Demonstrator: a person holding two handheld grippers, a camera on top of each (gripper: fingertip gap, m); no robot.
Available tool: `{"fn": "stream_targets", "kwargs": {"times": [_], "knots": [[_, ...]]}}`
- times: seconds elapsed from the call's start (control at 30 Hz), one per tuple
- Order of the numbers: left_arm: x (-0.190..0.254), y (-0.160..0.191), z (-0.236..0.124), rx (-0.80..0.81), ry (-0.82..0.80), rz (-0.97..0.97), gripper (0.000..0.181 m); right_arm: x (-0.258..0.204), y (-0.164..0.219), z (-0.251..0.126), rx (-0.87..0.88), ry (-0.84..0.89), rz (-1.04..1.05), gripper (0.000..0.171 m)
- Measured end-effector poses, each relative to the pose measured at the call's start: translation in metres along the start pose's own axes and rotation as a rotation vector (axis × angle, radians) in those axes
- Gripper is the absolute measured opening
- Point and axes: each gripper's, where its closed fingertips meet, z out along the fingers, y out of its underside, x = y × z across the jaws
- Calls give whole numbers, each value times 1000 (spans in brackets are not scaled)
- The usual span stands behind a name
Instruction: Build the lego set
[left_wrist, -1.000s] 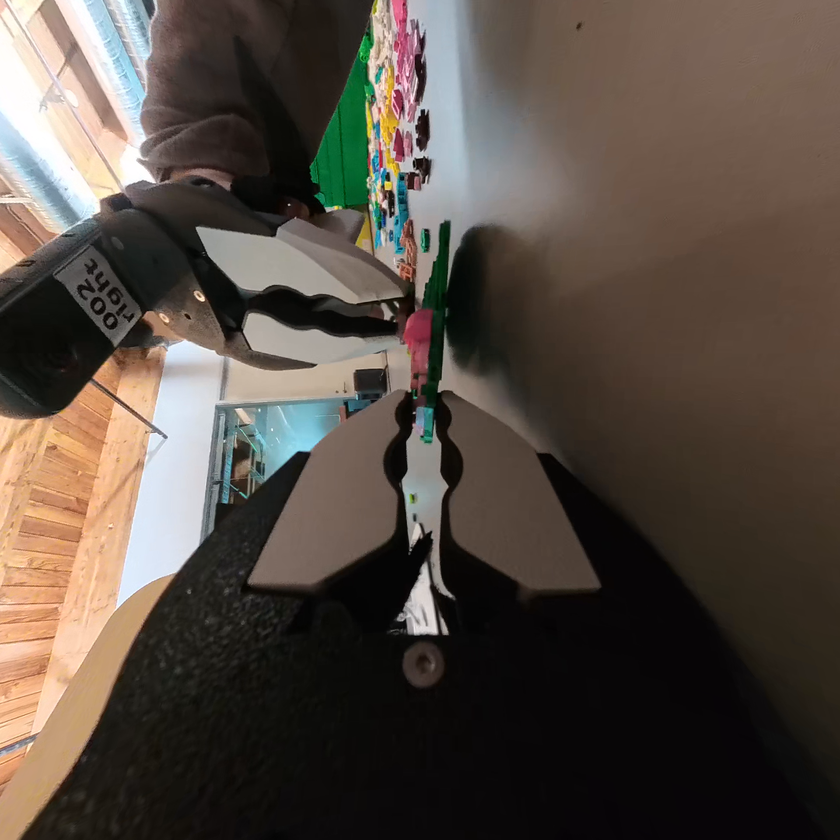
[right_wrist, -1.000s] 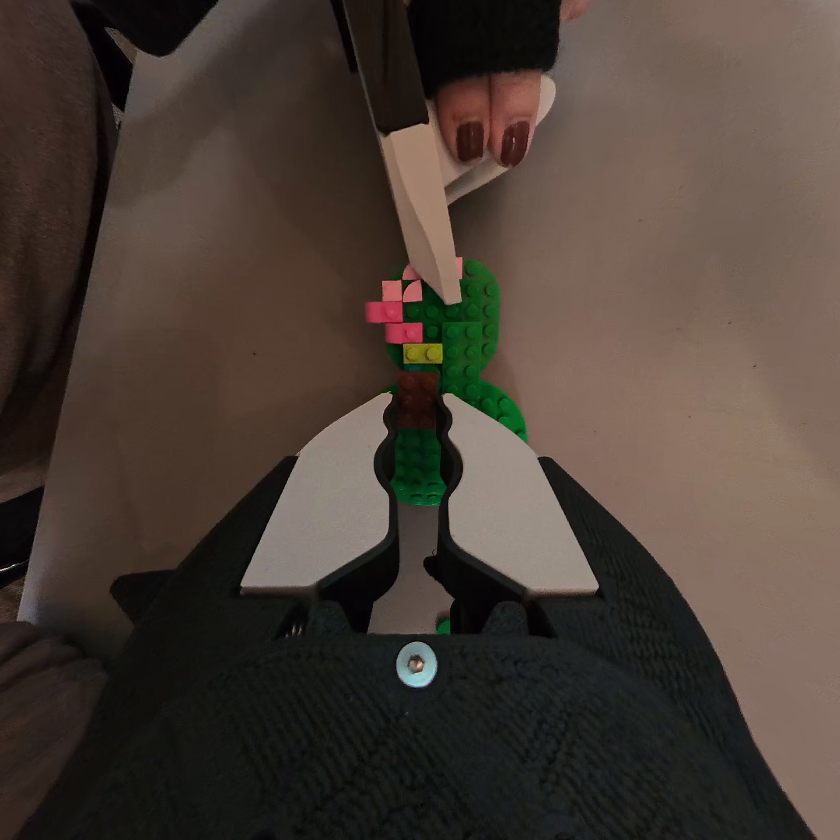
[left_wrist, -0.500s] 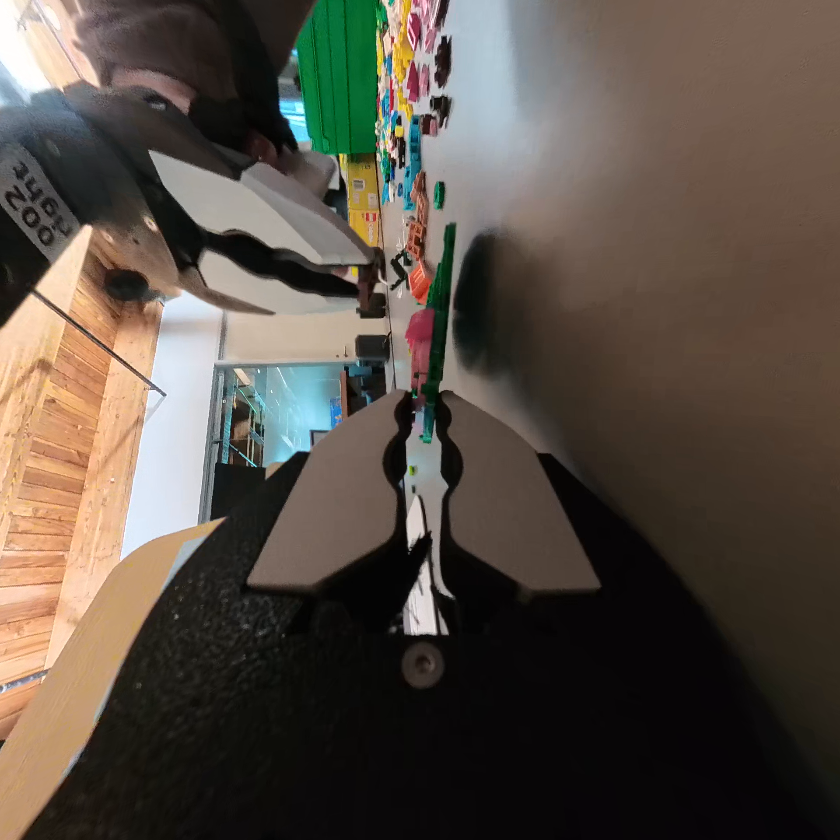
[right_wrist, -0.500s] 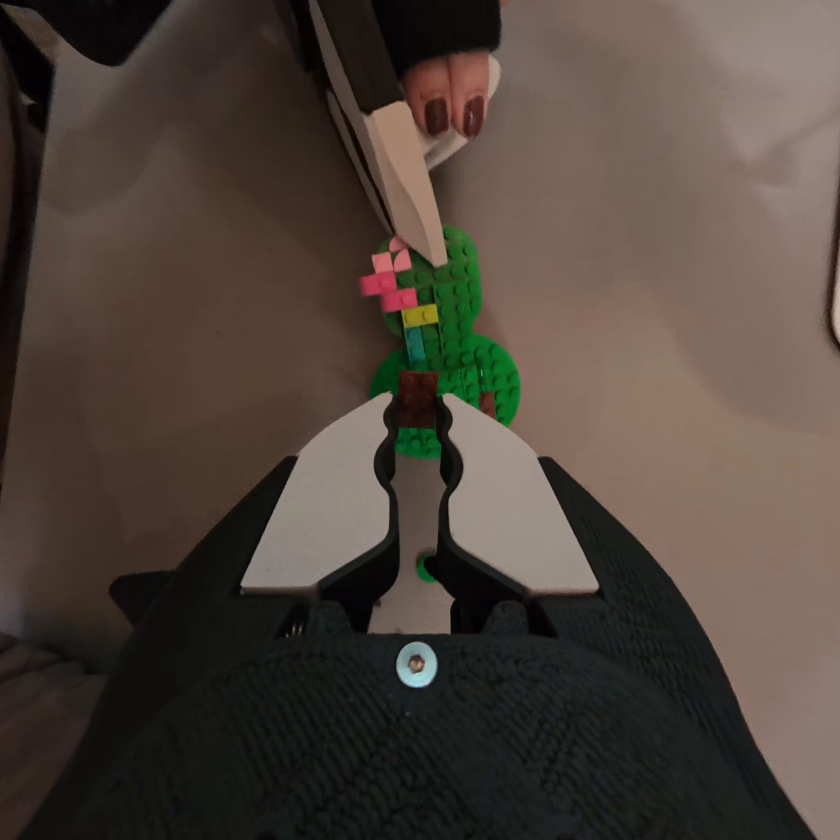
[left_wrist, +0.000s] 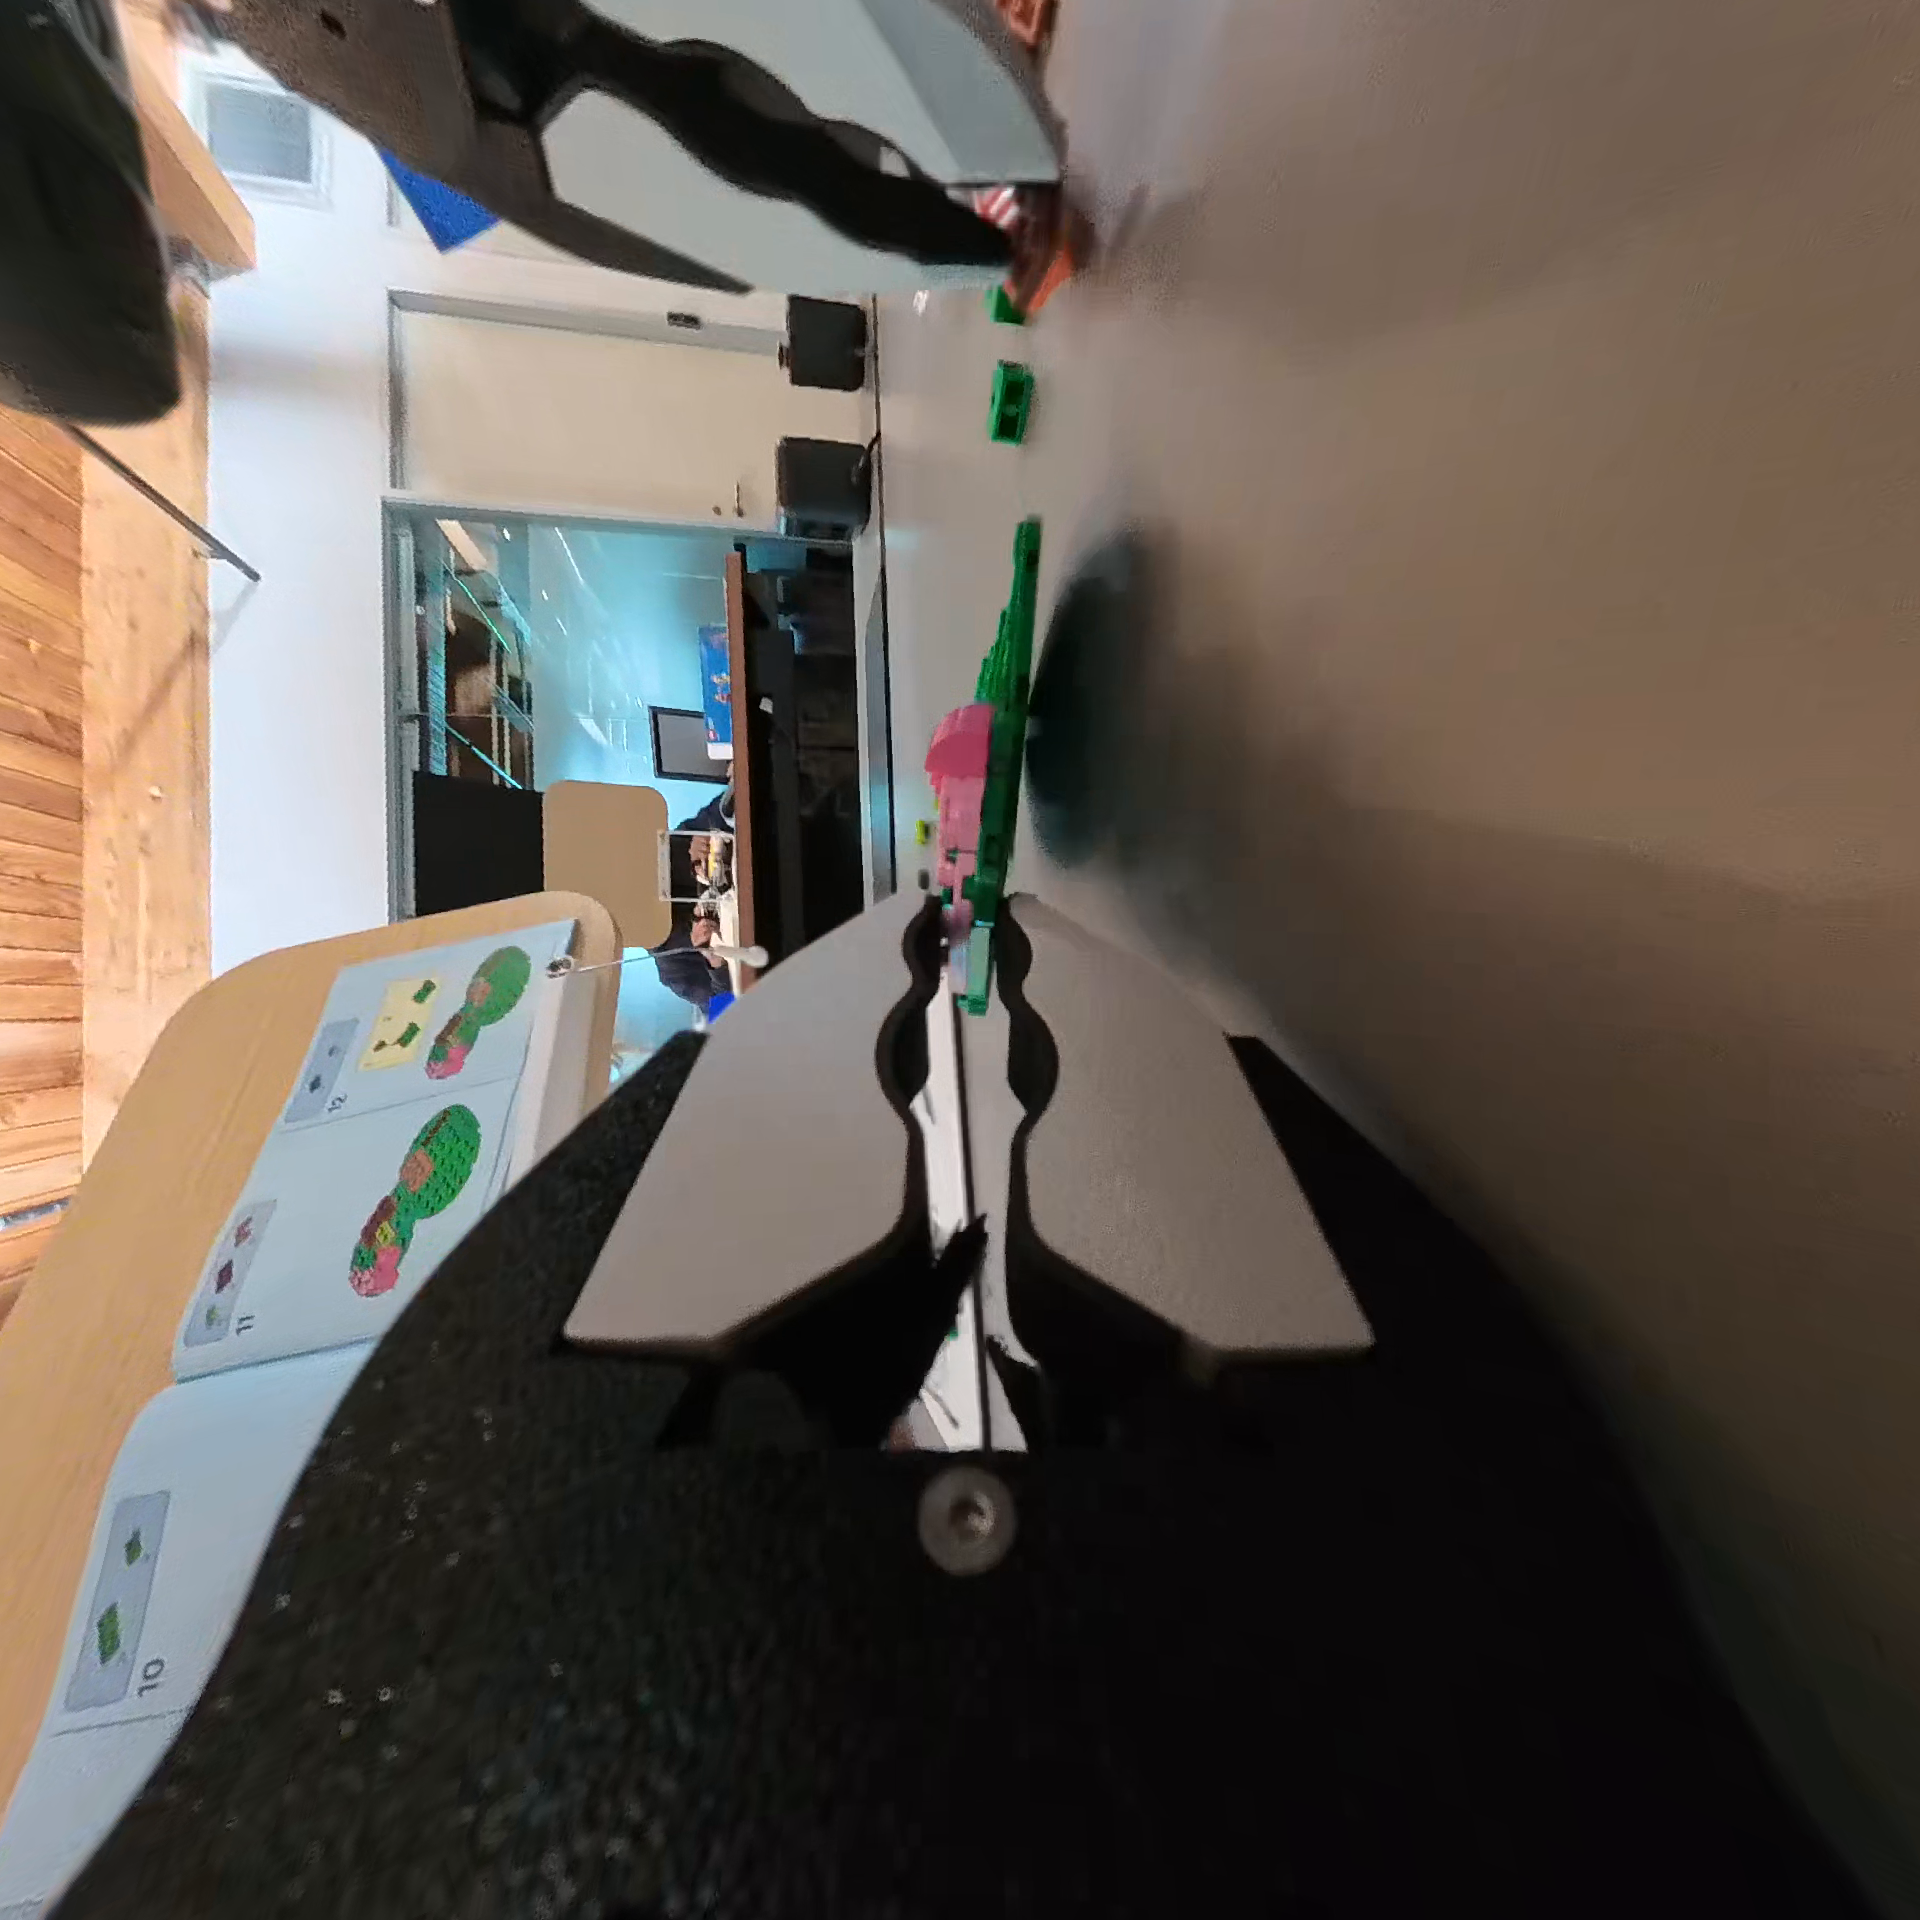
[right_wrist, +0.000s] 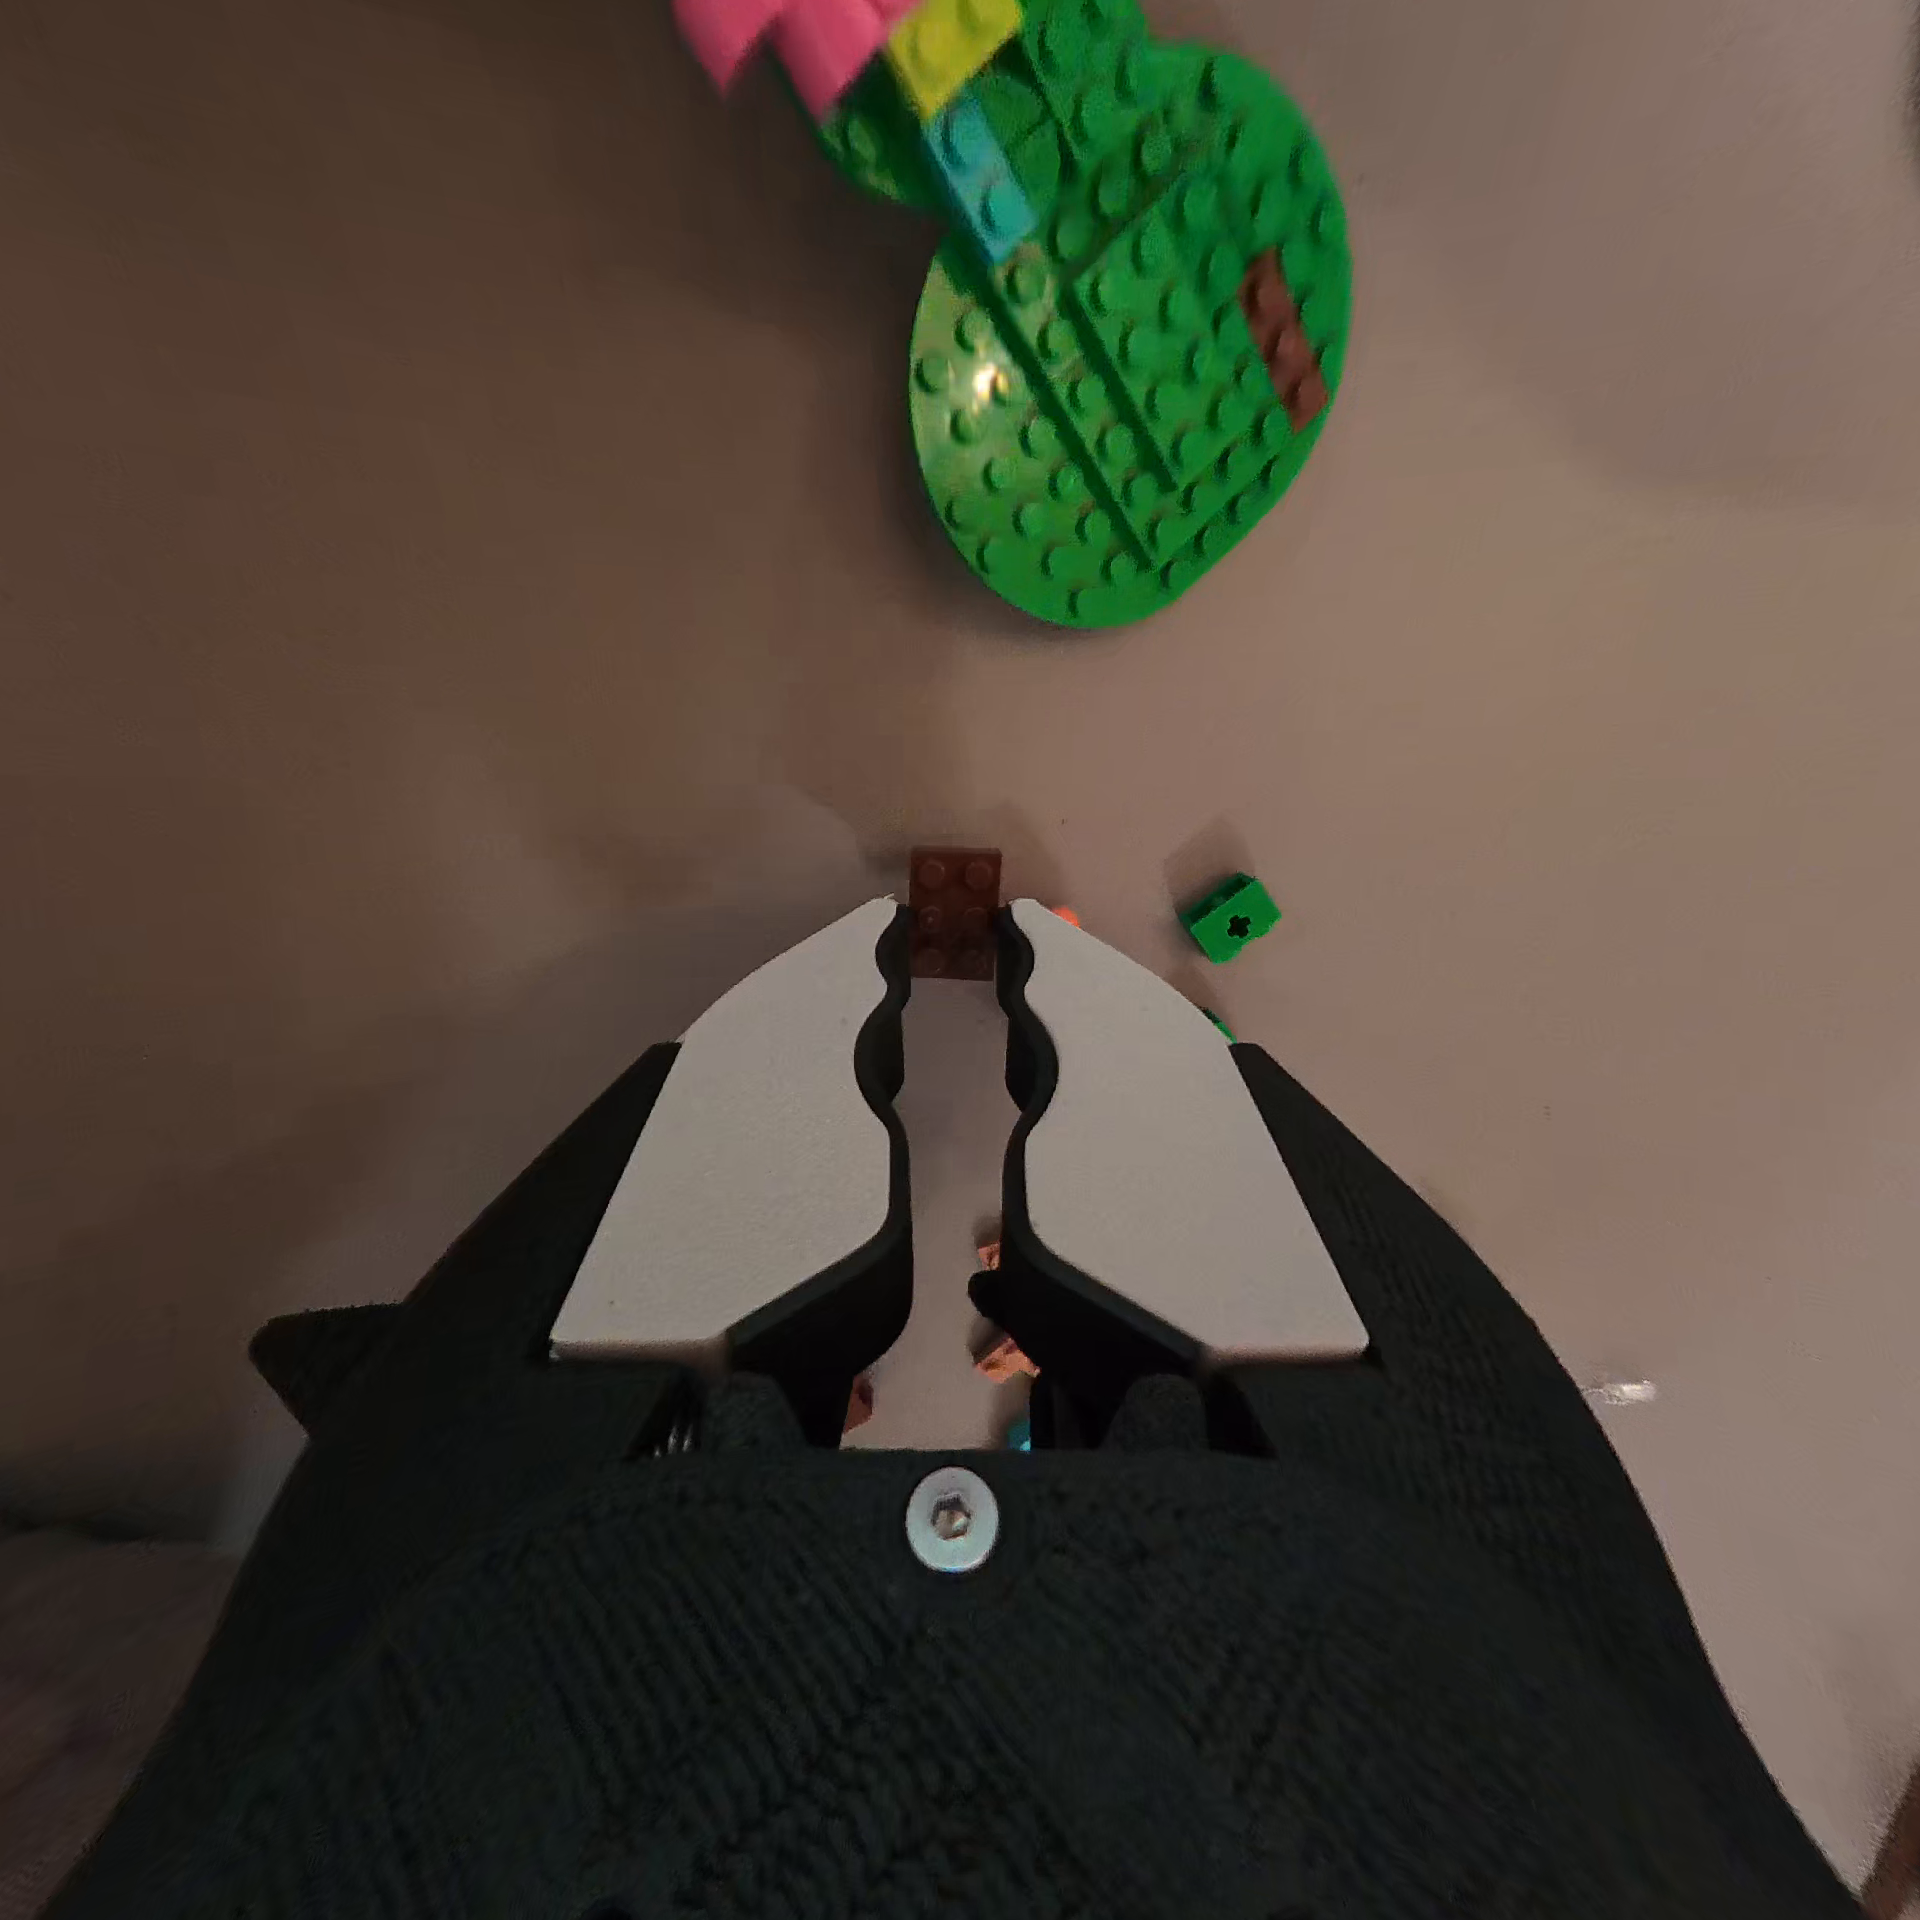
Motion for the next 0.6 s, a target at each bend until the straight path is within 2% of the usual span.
{"fn": "stream_targets", "kwargs": {"times": [0.23,0.37,0.5,0.6], "knots": [[-4,1,-1,-19,8,-37,10,6,3,11,-26,10,41,14],[-8,1,-2,-24,8,-38,14,7,4,7,-26,61,54,27],[-10,3,-4,-34,39,-87,27,10,5,-1,25,160,51,44],[-12,8,-4,-68,68,-106,39,8,2,-15,119,219,79,49]]}}
